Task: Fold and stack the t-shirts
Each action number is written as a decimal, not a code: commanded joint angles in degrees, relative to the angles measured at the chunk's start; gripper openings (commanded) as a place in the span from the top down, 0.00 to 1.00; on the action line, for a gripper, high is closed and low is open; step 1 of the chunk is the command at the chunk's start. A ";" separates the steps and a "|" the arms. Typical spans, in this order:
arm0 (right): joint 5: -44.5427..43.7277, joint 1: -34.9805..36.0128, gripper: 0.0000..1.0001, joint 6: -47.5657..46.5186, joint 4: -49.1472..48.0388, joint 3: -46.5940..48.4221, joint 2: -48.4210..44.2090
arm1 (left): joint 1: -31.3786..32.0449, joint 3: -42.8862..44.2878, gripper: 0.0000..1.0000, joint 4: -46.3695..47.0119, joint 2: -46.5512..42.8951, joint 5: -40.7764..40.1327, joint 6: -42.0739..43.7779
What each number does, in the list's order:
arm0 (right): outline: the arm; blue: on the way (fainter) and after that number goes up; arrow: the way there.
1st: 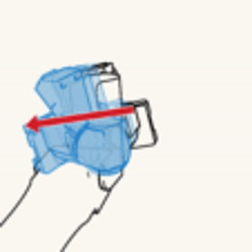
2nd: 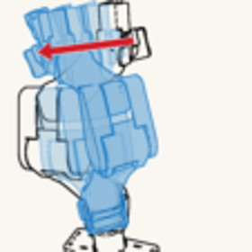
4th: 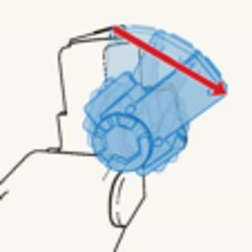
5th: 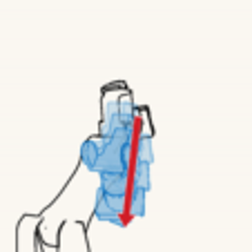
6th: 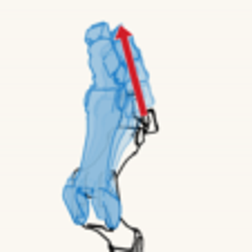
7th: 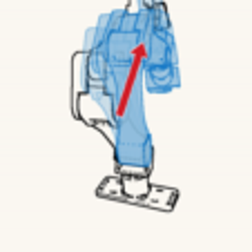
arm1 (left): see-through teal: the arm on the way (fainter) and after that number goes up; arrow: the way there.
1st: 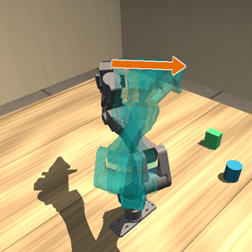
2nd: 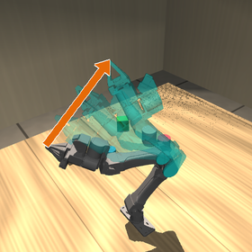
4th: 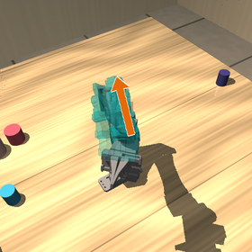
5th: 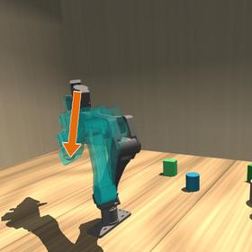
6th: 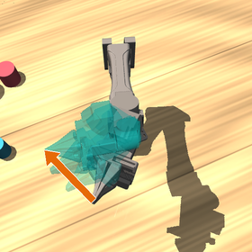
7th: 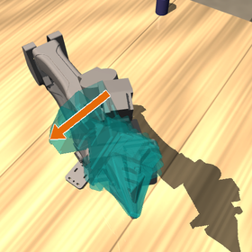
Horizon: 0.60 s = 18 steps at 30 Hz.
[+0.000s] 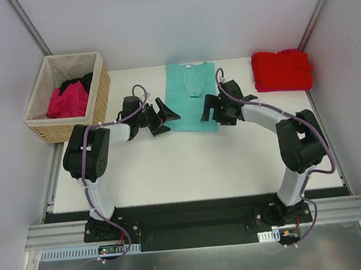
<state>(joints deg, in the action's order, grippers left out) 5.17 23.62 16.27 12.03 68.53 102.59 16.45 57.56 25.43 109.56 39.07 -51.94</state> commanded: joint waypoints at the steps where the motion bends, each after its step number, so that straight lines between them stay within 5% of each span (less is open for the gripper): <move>1: -0.25 0.11 0.03 0.25 -1.66 1.77 -3.53 | 0.16 1.32 0.01 3.92 -0.22 2.33 -0.62; 18: 8.63 0.64 0.03 6.31 -9.39 0.20 -1.16 | 0.08 2.38 0.01 4.54 1.10 2.59 -0.44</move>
<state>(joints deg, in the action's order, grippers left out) 10.55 23.88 20.40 6.59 68.86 102.13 16.47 59.53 27.03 110.04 40.16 -52.12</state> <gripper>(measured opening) 0.968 0.991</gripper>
